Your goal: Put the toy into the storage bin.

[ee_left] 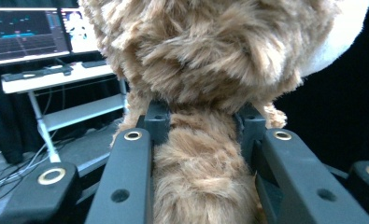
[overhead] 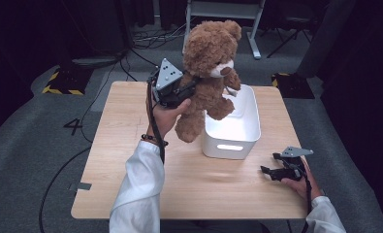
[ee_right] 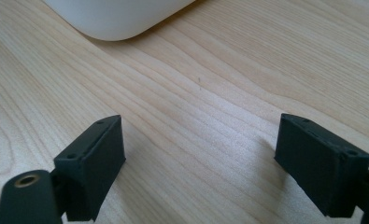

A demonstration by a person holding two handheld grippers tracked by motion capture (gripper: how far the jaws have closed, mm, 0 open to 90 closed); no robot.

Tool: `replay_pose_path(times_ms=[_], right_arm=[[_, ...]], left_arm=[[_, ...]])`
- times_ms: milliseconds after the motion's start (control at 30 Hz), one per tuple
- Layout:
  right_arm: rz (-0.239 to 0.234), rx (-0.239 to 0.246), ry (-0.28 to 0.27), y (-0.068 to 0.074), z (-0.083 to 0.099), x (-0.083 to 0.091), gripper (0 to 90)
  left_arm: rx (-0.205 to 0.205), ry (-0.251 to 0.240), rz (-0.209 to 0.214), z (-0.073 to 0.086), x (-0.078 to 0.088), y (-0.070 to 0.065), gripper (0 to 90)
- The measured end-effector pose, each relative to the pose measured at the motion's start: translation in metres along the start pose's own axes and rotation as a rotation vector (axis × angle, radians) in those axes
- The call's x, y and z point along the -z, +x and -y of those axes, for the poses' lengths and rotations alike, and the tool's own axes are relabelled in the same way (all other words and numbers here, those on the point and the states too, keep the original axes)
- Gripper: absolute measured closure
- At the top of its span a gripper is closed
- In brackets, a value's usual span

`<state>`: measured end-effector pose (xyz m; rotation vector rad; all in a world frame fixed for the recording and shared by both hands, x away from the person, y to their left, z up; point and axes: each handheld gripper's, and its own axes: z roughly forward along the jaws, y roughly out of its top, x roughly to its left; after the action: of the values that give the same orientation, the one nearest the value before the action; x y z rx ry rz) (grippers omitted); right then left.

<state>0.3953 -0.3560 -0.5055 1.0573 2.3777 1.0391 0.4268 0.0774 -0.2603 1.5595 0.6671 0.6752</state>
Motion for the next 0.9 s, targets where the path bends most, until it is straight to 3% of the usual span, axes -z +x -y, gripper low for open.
replay_pose_path(times_ms=[467,900], right_arm=[[0.0,0.002,-0.001,0.0,0.0,0.0,15.6],[0.0,0.004,-0.001,0.0,0.0,0.0,15.6]], left_arm=[[-0.013,0.022,0.044,0.004,-0.029,-0.024,66.6],[-0.015,0.058,0.036,0.014,-0.06,-0.035,66.6]])
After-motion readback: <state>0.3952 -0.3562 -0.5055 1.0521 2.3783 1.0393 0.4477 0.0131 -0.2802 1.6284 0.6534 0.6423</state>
